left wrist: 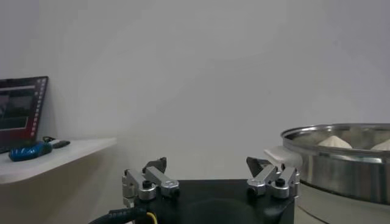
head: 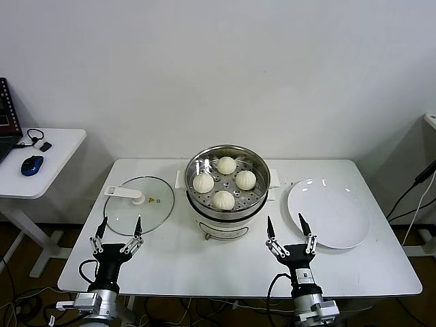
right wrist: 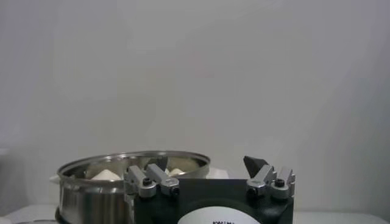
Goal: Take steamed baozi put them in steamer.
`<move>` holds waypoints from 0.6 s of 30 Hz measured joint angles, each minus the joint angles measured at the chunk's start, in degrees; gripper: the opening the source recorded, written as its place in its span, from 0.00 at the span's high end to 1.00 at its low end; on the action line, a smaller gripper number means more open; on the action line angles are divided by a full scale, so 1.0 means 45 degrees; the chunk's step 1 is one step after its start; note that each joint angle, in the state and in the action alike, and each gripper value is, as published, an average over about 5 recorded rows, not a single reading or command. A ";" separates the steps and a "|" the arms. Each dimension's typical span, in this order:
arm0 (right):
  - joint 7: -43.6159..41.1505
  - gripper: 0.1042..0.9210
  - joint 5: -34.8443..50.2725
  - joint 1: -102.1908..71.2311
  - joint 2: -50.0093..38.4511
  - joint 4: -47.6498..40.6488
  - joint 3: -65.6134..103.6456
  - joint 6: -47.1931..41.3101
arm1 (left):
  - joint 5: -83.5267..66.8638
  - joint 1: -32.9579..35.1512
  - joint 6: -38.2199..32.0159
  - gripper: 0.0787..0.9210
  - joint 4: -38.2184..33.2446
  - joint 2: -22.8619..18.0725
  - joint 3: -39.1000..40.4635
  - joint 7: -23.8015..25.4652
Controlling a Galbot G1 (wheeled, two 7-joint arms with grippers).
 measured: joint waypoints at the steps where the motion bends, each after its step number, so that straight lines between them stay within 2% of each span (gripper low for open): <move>1: 0.0022 0.12 -0.0055 -0.0108 0.0071 0.0017 0.0012 0.0056 | 0.0002 0.0006 0.0000 0.12 -0.0013 0.0000 -0.0001 0.0000; 18: 0.0089 0.12 -0.0638 -0.1005 0.0652 0.0120 0.0124 0.0518 | 0.0022 0.0112 -0.0053 0.12 -0.0114 -0.0015 -0.0005 -0.0011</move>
